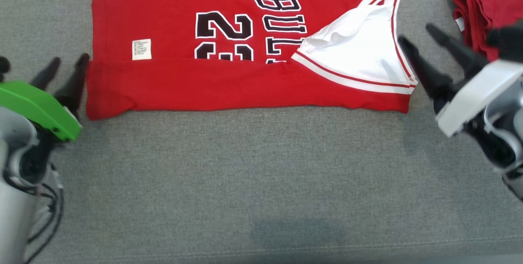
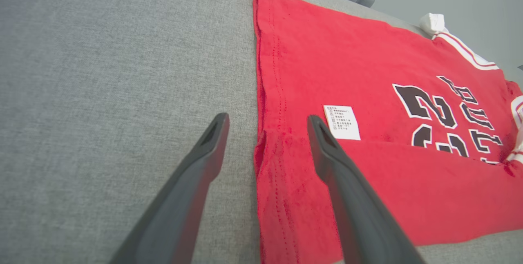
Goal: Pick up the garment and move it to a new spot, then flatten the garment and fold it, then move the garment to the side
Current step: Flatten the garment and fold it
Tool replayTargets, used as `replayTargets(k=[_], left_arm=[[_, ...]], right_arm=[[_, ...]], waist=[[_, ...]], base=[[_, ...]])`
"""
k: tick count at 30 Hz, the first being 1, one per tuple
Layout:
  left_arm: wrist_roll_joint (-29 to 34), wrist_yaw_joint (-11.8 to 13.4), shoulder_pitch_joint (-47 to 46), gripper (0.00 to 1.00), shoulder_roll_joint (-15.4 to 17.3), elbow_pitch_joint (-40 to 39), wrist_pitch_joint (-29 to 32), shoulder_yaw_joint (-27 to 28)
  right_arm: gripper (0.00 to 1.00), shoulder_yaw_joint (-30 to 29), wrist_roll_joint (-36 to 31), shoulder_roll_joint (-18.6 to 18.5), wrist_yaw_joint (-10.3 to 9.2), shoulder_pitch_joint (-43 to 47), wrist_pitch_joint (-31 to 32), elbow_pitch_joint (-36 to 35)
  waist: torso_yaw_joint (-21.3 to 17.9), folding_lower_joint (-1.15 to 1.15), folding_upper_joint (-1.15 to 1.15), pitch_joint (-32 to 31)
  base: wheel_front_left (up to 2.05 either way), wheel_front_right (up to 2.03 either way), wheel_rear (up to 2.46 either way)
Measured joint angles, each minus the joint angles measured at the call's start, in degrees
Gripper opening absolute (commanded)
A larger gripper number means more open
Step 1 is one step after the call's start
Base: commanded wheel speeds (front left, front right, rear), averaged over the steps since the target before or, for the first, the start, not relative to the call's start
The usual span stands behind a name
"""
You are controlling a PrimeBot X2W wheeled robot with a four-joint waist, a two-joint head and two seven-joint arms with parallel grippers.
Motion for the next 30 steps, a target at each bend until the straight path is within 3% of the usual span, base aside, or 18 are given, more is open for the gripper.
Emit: replayTargets(k=[7, 11, 17, 30], left_arm=[[-0.11, 1.83, 7.15, 1.00, -1.23, -0.43, -2.93, 0.55], [-0.09, 2.23, 8.37, 1.00, -1.20, -0.64, -4.01, 0.58], [-0.08, 2.24, 8.32, 1.00, -1.25, -0.87, -4.37, -0.07], [-2.87, 1.26, 8.38, 1.00, -0.82, -1.91, -1.56, -0.73]], right_arm=[[1.00, 0.56, 0.59, 0.96, -2.91, 7.49, -3.18, -0.12], [1.00, -0.21, 0.86, 1.05, -3.45, 8.05, -4.75, 0.16], [1.00, -0.02, 0.53, 0.71, -3.96, 10.10, -5.19, 2.47], [1.00, 1.11, 1.22, 4.04, -3.37, 10.25, -6.95, 5.08]], waist=[[0.41, 0.00, 0.00, -0.19], [0.33, 0.00, 0.00, 0.47], [0.99, 0.00, 0.00, 1.39], [1.49, 0.00, 0.00, 1.47]], base=[[0.00, 0.00, 0.00], [0.00, 0.00, 0.00], [0.00, 0.00, 0.00], [0.00, 0.00, 0.00]])
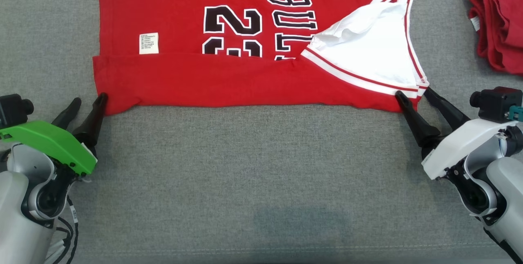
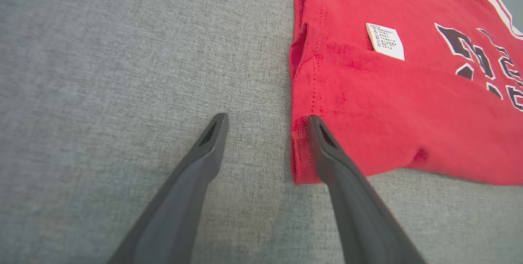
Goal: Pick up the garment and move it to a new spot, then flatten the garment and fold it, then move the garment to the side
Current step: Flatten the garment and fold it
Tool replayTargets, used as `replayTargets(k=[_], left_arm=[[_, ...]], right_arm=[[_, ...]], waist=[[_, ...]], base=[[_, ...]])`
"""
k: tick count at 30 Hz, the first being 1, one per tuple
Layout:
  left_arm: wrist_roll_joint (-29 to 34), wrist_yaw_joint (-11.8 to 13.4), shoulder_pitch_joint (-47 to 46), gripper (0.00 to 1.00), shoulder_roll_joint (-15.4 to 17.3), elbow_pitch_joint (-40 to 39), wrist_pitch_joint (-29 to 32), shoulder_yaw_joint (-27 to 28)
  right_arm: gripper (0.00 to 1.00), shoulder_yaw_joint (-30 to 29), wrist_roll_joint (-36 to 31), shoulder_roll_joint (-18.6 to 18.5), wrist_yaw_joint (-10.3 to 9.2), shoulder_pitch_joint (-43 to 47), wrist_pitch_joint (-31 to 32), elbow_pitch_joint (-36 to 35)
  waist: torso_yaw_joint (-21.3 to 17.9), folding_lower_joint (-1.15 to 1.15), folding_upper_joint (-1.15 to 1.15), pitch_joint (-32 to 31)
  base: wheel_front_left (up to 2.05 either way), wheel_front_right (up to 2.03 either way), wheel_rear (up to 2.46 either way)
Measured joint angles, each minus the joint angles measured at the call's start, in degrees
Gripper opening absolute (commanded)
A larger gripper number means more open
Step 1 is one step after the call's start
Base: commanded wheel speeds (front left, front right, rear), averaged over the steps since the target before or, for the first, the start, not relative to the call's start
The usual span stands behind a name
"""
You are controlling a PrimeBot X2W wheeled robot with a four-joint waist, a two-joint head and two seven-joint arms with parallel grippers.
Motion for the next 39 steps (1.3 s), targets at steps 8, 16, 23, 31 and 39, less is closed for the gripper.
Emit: replayTargets(k=[8, 16, 23, 31, 39], left_arm=[[-3.77, -2.71, 1.09, 1.00, -0.54, -3.27, 4.33, -1.22], [-3.67, -2.69, 1.33, 1.00, 0.13, -4.34, 6.11, -1.89], [-3.74, -2.55, 1.27, 0.85, 0.12, -4.34, 6.27, -1.13], [-4.55, -2.13, 1.24, 0.00, -0.43, -3.03, 4.76, 0.85], [-6.89, -2.58, 2.00, 0.00, -1.25, -3.35, 4.68, 1.52]], right_arm=[[1.00, 0.58, 0.08, 0.41, 0.53, 0.12, -0.48, 2.20], [1.00, 1.25, 0.52, 0.71, 1.09, 0.12, -0.46, 3.11], [0.69, 1.49, 0.68, 1.10, 2.07, -0.22, -0.09, 3.94], [0.00, 1.13, 6.80, 4.08, 5.81, -1.26, 1.91, 5.36], [0.00, -1.46, 8.80, 1.55, 6.59, -1.10, 2.19, 6.60]], waist=[[0.01, 0.00, 0.00, -1.31], [0.10, 0.00, 0.00, -1.71], [-0.08, 0.00, 0.00, -1.75], [-0.75, 0.00, 0.00, -2.78], [-0.44, 0.00, 0.00, -4.24]], base=[[0.00, 0.00, 0.00], [0.00, 0.00, 0.00], [0.00, 0.00, 0.00], [0.00, 0.00, 0.00], [0.00, 0.00, 0.00]])
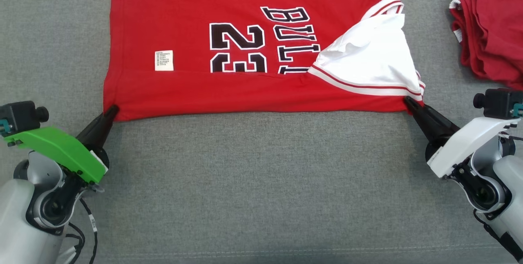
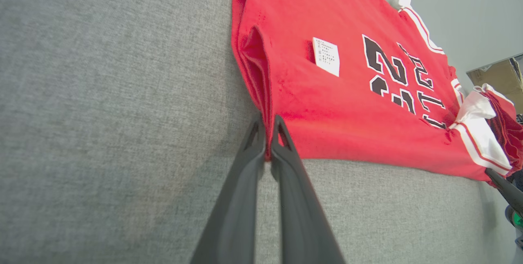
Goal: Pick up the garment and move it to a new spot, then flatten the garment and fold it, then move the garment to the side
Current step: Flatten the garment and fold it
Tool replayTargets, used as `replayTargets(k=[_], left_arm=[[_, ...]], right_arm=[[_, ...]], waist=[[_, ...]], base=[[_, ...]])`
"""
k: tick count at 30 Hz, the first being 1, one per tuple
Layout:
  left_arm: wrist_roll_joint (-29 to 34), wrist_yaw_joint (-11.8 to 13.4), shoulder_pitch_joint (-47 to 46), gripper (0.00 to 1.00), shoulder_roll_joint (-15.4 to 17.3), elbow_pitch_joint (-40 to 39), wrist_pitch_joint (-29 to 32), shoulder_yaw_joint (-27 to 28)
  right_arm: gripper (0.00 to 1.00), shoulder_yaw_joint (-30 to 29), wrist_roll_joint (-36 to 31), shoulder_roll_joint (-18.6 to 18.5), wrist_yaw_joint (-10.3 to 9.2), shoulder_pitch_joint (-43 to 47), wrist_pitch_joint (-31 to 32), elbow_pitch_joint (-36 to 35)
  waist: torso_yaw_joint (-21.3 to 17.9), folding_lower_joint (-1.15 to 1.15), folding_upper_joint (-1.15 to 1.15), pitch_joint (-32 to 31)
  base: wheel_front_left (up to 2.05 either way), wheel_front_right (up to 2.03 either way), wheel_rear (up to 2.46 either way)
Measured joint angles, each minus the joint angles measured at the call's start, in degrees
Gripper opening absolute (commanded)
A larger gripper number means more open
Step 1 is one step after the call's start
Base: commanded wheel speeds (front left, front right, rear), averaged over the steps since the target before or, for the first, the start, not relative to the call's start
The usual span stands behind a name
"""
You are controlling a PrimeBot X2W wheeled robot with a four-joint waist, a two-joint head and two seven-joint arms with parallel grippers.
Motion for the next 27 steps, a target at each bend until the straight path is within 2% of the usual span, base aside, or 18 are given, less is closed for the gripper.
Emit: replayTargets(k=[7, 16, 22, 23, 24, 25, 26, 27], left_arm=[[-1.68, -1.12, 4.38, 0.00, 0.30, -2.49, 2.22, -1.66], [-2.10, -1.66, 12.35, 0.00, 2.50, -7.87, 4.32, -3.78], [-4.03, -1.65, 17.19, 0.00, 4.05, -11.06, 4.63, -3.31], [-4.03, -1.63, 17.40, 0.00, 4.07, -11.39, 4.60, -3.10], [-4.03, -1.58, 17.47, 0.00, 4.08, -11.73, 4.52, -2.86], [-4.04, -1.56, 17.47, 0.27, 4.08, -12.10, 4.42, -2.56], [-4.05, -1.40, 17.47, 0.57, 4.07, -12.36, 4.09, -2.25], [-4.05, -1.00, 17.47, 1.00, 4.07, -12.56, 4.05, -1.92]], right_arm=[[0.00, -1.22, 3.10, -2.49, 1.00, 3.27, 1.30, -0.12], [0.00, -4.56, 9.55, -7.54, 0.85, 13.72, 2.92, -4.44], [0.00, -4.89, 11.55, -10.17, 0.37, 17.09, 4.52, -8.82], [0.22, -4.86, 11.58, -10.49, -0.02, 17.39, 4.83, -9.21], [0.47, -4.81, 11.57, -10.68, -0.19, 17.45, 4.99, -9.61], [0.98, -4.85, 11.50, -10.83, -0.23, 17.44, 5.03, -10.20], [1.00, -4.83, 11.49, -11.00, -0.69, 17.44, 5.39, -10.94], [1.00, -4.83, 11.49, -11.27, -0.82, 17.44, 5.78, -11.57]], waist=[[0.49, 0.00, 0.00, -1.85], [1.95, 0.00, 0.00, -4.31], [2.37, 0.00, 0.00, -3.88], [2.34, 0.00, 0.00, -3.63], [2.31, 0.00, 0.00, -3.36], [2.27, 0.00, 0.00, -3.04], [2.23, 0.00, 0.00, -2.70], [2.18, 0.00, 0.00, -2.33]], base=[[0.00, 0.00, 0.00], [0.00, 0.00, 0.00], [0.00, 0.00, 0.00], [0.00, 0.00, 0.00], [0.00, 0.00, 0.00], [0.00, 0.00, 0.00], [0.00, 0.00, 0.00], [0.00, 0.00, 0.00]])
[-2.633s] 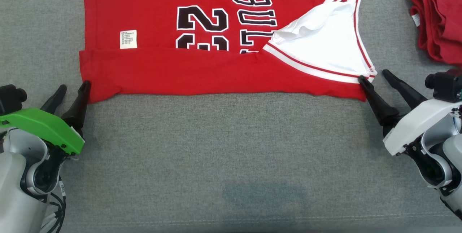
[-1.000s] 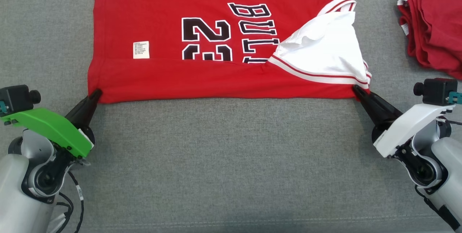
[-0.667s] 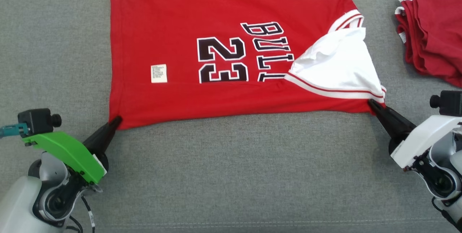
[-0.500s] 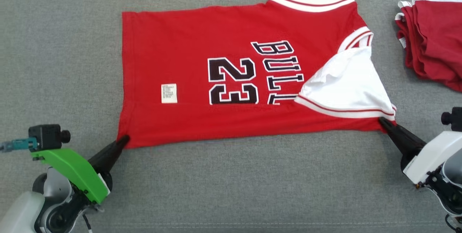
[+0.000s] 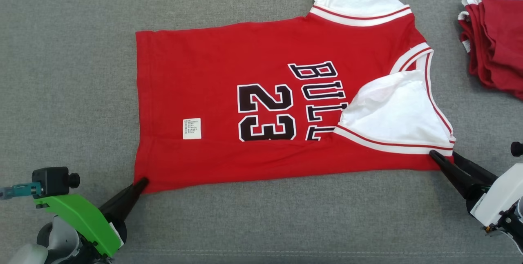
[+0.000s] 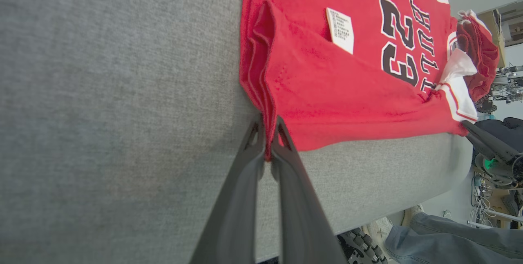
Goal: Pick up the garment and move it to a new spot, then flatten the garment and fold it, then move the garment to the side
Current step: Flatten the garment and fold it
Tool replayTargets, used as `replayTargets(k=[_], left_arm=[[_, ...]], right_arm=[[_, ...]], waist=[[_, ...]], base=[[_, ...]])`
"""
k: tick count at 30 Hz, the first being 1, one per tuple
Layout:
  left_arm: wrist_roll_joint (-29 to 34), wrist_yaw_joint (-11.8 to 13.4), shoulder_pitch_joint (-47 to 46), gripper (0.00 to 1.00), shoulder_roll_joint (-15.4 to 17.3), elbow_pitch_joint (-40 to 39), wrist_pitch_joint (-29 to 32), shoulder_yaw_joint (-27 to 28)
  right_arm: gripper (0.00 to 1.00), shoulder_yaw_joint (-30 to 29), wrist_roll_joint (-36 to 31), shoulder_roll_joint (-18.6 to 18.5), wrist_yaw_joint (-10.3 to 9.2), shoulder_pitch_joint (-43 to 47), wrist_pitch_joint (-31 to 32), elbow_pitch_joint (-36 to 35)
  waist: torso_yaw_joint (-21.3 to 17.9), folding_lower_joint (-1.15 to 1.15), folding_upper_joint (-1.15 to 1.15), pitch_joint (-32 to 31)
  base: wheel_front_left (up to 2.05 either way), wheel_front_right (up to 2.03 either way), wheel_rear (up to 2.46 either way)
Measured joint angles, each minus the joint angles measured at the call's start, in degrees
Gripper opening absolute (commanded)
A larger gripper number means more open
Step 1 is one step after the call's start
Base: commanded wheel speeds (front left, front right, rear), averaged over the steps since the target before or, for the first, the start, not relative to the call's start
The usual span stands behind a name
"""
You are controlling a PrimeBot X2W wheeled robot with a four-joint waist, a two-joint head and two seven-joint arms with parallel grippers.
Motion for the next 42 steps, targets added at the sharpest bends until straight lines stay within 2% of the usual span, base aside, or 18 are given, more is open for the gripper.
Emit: replayTargets(k=[4, 7, 8, 9, 12, 14, 18, 23, 25, 29, 38, 42], left_arm=[[0.41, 1.01, -0.01, 1.00, 1.24, -1.02, 0.07, 0.13], [2.40, 1.64, -0.05, 1.00, 4.86, -2.64, 0.04, 1.24], [5.14, 2.64, -0.34, 1.00, 8.05, -3.46, -0.02, 2.75], [5.78, 3.10, -0.78, 1.00, 9.32, -3.68, -0.04, 3.76], [7.37, 3.86, -4.66, 1.00, 12.03, -5.72, 0.91, 4.69], [7.20, 4.58, -8.12, 1.00, 12.63, -7.23, 3.36, 4.69], [6.71, 6.43, -16.36, 1.00, 12.69, -8.53, 8.93, 3.86], [6.55, 9.01, -27.65, 1.00, 12.67, -8.68, 16.90, 0.55], [7.25, 9.61, -31.24, 1.00, 12.63, -8.04, 19.46, -0.56], [8.45, 10.34, -38.20, 1.00, 11.17, -6.25, 23.15, -2.43], [12.66, 10.59, -49.46, 1.00, 5.03, -2.19, 26.68, -6.13], [14.39, 10.59, -53.26, 1.00, 3.70, 0.29, 27.81, -7.11]], right_arm=[[1.00, -0.23, -0.16, -2.44, -0.89, -0.01, 1.27, -3.16], [1.00, -1.81, -1.07, -5.77, -1.65, -0.18, 1.71, -6.05], [1.00, -3.79, -1.69, -8.17, -1.80, -1.41, 1.77, -8.67], [1.00, -4.90, -1.91, -9.11, -1.80, -2.71, 1.77, -10.01], [1.00, -7.79, -3.26, -12.48, -2.59, -8.40, 3.19, -12.91], [1.00, -8.64, -3.28, -14.27, -3.09, -12.30, 5.87, -13.93], [1.00, -8.62, -3.48, -15.49, -5.84, -21.45, 12.09, -14.47], [1.00, -7.58, -5.92, -15.12, -7.49, -35.27, 19.24, -15.55], [1.00, -7.19, -7.06, -13.89, -8.35, -40.46, 21.60, -15.33], [1.00, -5.21, -9.11, -11.49, -8.73, -48.71, 26.59, -14.92], [1.00, -0.64, -18.37, -11.24, -8.79, -60.29, 34.98, -9.80], [1.00, 2.60, -21.13, -7.20, -8.79, -63.24, 37.02, -6.73]], waist=[[-0.23, 0.00, 0.00, 1.78], [-0.56, 0.00, 0.00, 3.25], [-0.87, 0.00, 0.00, 4.23], [-1.02, 0.00, 0.00, 4.72], [-1.42, 0.00, 0.00, 6.27], [-1.59, 0.00, 0.00, 7.44], [-1.66, 0.00, 0.00, 10.09], [-1.30, 0.00, 0.00, 13.65], [-1.05, 0.00, 0.00, 15.12], [-0.38, 0.01, 0.00, 18.08], [1.80, 0.01, 0.00, 23.63], [3.09, 0.01, 0.00, 25.42]], base=[[0.00, 0.00, 0.00], [0.00, 0.00, 0.00], [0.00, 0.00, 0.00], [0.00, 0.00, 0.00], [0.00, 0.00, 0.00], [0.00, 0.00, 0.00], [0.00, 0.00, 0.00], [0.00, 0.00, 0.00], [0.00, 0.00, 0.00], [0.00, 0.00, 0.00], [0.00, 0.00, 0.00], [0.00, 0.00, 0.00]])
